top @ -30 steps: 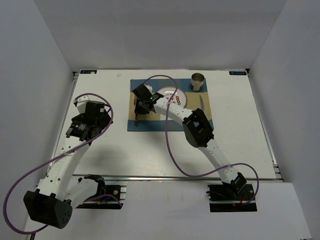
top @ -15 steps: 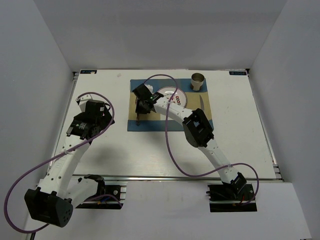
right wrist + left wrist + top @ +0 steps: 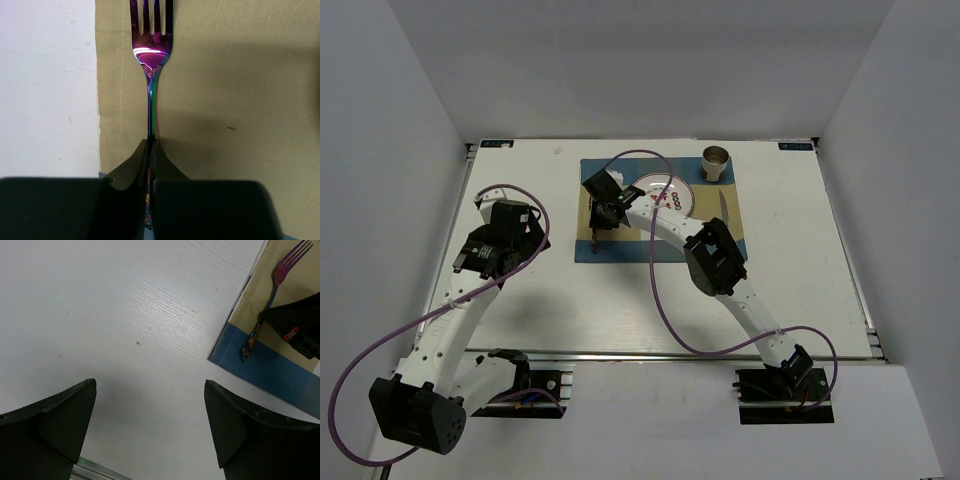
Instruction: Set the dinner table for one person
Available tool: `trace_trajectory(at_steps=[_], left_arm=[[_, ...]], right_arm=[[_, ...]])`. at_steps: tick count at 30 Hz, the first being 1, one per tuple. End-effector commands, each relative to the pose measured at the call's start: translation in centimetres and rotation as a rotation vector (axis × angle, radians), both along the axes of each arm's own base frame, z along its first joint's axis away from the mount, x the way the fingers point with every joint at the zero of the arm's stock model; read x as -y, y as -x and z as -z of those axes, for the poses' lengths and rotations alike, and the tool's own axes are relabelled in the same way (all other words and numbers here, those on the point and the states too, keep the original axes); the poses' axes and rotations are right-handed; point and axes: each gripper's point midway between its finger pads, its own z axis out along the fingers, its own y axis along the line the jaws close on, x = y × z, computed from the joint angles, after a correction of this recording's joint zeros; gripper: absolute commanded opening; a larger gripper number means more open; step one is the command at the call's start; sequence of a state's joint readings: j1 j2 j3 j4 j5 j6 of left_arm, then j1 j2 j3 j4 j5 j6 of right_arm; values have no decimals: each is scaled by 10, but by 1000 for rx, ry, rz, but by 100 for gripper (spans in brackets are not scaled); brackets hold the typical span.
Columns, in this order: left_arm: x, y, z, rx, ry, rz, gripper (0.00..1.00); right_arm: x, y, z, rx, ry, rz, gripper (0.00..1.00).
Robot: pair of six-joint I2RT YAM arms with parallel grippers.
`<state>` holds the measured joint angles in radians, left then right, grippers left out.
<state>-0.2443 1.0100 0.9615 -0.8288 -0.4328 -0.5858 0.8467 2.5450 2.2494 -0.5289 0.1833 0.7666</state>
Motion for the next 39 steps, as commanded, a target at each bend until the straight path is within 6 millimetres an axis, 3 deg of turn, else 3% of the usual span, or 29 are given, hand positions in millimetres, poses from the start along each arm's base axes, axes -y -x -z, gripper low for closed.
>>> trace_trajectory(at_steps=[1, 3, 7, 12, 14, 20, 21, 23, 24, 25, 26, 27, 28, 29, 32, 34, 35, 38, 39], left_arm=[[1, -4, -2, 18, 5, 8, 98], [1, -4, -2, 16, 4, 10, 98], [2, -4, -2, 19, 7, 14, 98], [1, -3, -2, 21, 6, 13, 98], [1, -4, -3, 23, 7, 12, 98], [-2, -2, -3, 25, 2, -5, 98], [-2, -1, -4, 25, 2, -11, 98], [-5, -1, -8, 38, -4, -25, 98], [-5, -1, -9, 40, -3, -25, 98], [-5, 0, -9, 35, -5, -27, 98], [-6, 0, -11, 37, -4, -31, 98], [-6, 0, -16, 40, -4, -31, 98], [-6, 2, -16, 31, -7, -30, 98], [-7, 2, -20, 34, -11, -30, 98], [-11, 7, -33, 39, -20, -39, 98], [-14, 12, -46, 54, -27, -50, 98], [-15, 14, -51, 60, -28, -52, 98], [-18, 21, -65, 78, -32, -46, 98], [-18, 24, -68, 79, -31, -42, 98]], right_arm=[[-3, -1, -7, 18, 0, -7, 1], [-3, -2, -10, 22, -6, -2, 8], [-3, -1, -17, 21, -31, 20, 13], [-4, -3, -30, 30, -52, 25, 39], [-7, -1, -36, 31, -73, 23, 41], [-1, 0, -86, 74, -151, 52, 43], [2, 2, -113, 104, -177, 52, 43], [20, 8, -119, 135, -142, 52, 47], [34, 11, -158, 190, -170, 55, 49], [54, 17, -147, 203, -103, 71, 61], [71, 18, -152, 231, -71, 78, 73], [93, 25, -187, 313, -49, 64, 88], [125, 31, -171, 329, 60, 104, 89], [150, 41, -201, 382, 62, 126, 89], [216, 60, -215, 461, 193, 190, 89], [269, 90, -227, 506, 270, 223, 89], [291, 106, -249, 543, 251, 253, 89], [346, 139, -247, 523, 372, 298, 89], [365, 152, -262, 551, 356, 336, 89]])
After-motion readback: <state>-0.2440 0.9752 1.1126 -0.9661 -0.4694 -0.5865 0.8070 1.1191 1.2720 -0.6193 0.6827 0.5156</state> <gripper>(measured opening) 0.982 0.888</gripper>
